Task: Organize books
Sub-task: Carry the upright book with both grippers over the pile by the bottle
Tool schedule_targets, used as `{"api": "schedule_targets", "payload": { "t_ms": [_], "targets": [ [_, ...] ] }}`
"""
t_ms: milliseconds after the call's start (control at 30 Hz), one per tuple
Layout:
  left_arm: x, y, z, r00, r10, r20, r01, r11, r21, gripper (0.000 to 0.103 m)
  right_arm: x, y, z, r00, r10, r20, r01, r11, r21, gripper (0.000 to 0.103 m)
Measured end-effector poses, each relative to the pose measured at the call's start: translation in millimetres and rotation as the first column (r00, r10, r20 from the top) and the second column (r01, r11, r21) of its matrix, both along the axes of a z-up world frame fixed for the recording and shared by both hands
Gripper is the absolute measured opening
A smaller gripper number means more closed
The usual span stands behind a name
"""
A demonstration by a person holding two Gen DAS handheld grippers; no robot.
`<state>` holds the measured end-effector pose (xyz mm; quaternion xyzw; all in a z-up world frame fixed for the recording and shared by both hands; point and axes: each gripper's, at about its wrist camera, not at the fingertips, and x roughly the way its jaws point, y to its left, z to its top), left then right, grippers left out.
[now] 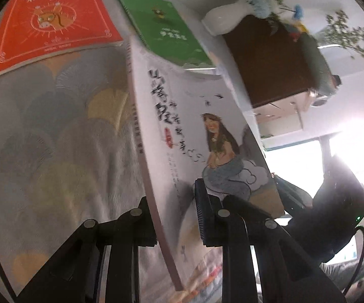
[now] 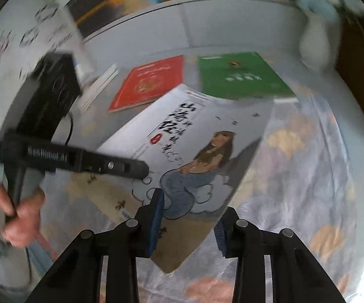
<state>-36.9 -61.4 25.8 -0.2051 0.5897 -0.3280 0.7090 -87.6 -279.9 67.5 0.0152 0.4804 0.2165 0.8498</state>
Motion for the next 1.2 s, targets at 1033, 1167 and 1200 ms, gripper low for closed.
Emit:
{"api": "schedule_targets", "payload": {
  "t_ms": [1033, 1167, 1200],
  "targets": [
    [83, 348, 62, 0.927, 0.267, 0.264, -0.298, 0.951, 0.084, 0.024, 137, 376, 63, 0.965, 0.181, 0.191, -0.192, 0.981, 0.041, 0.037],
    [102, 369, 43, 0.924, 0.295, 0.243, -0.317, 0.947, 0.056, 0.023, 155, 392, 44, 0.979, 0.156, 0.133, -0.163, 0.986, 0.045, 0.037],
    [105, 371, 40, 0.923, 0.301, 0.238, -0.322, 0.945, 0.052, 0.023, 159, 394, 41, 0.98, 0.153, 0.129, -0.159, 0.987, 0.039, 0.037]
  ]
}}
